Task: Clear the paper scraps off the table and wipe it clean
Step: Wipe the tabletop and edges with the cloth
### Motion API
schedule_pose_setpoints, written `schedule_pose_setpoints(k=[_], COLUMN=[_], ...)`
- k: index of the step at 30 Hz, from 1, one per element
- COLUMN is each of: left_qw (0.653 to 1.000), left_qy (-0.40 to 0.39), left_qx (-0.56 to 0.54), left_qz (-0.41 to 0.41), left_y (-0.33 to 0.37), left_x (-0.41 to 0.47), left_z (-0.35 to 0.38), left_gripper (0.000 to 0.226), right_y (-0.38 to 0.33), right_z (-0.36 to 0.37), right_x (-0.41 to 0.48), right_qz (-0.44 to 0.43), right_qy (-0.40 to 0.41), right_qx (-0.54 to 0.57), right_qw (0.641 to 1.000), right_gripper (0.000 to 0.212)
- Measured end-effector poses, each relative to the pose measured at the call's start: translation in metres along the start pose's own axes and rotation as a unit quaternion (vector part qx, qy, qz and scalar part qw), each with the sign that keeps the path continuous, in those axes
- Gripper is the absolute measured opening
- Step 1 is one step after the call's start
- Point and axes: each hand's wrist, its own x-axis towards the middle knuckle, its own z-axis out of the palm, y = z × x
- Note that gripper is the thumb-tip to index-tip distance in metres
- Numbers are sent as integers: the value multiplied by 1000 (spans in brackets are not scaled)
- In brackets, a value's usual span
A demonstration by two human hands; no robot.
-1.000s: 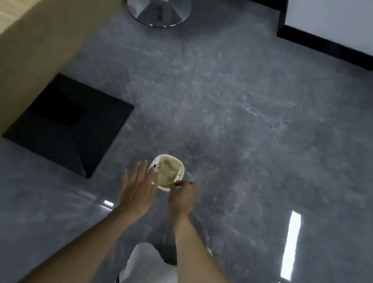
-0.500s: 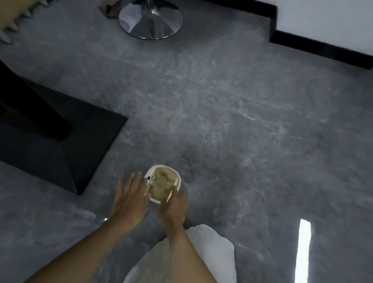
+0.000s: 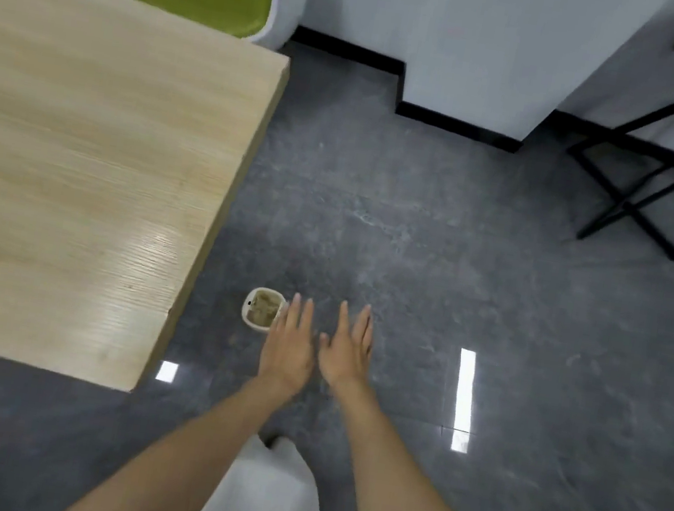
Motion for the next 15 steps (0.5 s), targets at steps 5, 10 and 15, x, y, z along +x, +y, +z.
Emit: schedule_pose_setpoints(k=[5, 10, 15], left_qw=[995, 983, 966], left_qy=[95, 175, 220], left_qx=[22, 55, 122], left_qz=[34, -1, -62], left_y=[50, 29, -38], left_x=[-8, -33, -86], left_z=[-139, -237, -292], left_gripper=[53, 51, 53], right_y=[-58, -139, -222], right_z=[-107, -161, -159], right_x=[-47, -71, -110], right_qz=[-46, -158, -271], right_qy=[58, 84, 68], right_qx=[-14, -36, -80], right_qw=[997, 983, 957], right_gripper=[70, 66, 63])
